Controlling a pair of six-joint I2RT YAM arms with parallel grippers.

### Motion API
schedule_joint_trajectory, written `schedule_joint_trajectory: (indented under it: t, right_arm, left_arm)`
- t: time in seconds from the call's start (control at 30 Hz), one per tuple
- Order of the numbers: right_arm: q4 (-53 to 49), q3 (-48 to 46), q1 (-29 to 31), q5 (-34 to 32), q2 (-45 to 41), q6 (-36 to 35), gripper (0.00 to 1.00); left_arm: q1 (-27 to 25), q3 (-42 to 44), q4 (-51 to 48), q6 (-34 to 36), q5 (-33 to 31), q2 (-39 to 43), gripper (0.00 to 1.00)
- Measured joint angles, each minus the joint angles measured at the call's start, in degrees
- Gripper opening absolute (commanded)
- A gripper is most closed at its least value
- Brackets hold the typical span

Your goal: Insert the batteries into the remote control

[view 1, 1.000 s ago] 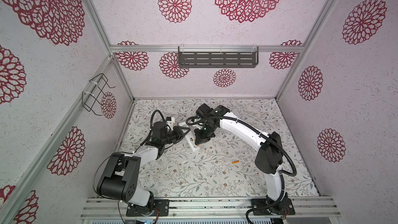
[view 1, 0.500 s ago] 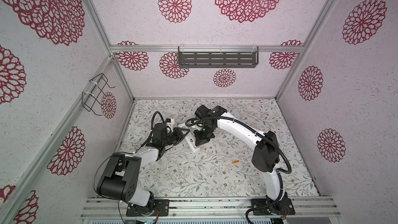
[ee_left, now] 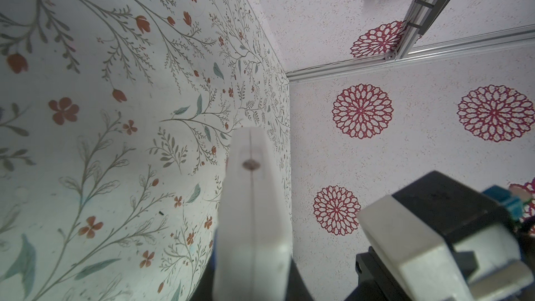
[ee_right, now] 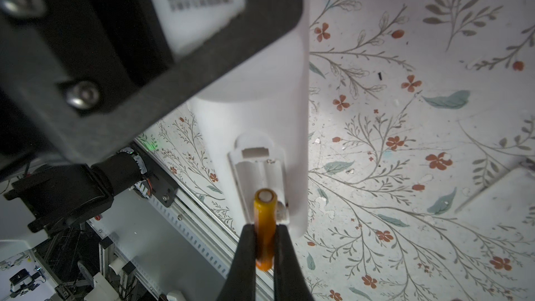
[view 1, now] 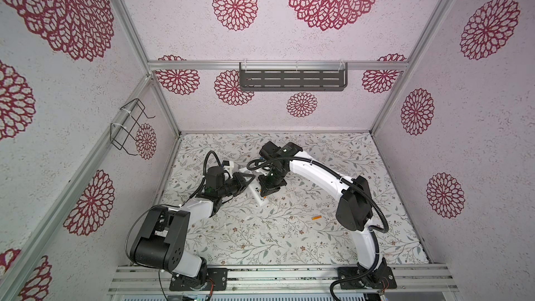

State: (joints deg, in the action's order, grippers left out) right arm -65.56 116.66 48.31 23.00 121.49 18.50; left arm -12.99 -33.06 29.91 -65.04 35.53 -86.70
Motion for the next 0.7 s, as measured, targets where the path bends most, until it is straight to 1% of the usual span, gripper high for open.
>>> schedule_joint_trajectory:
  t: [0.23, 0.57, 0.7]
  right_arm:
    - [-0.31, 0.0, 0.24, -0.02, 0.68, 0.0, 0.0]
    - [-0.31, 0.0, 0.24, -0.57, 0.81, 0.04, 0.07]
    - [-0.28, 0.0, 0.24, -0.79, 0.81, 0.15, 0.08]
  left_arm:
    - [0.0, 0.0, 0.81, -0.09, -0.02, 0.0, 0.0]
    - [0.0, 0.2, 0.98, -0.11, -0.09, -0.02, 0.0]
    - [0.0, 0.24, 1.38, -0.24, -0.07, -0.13, 0.0]
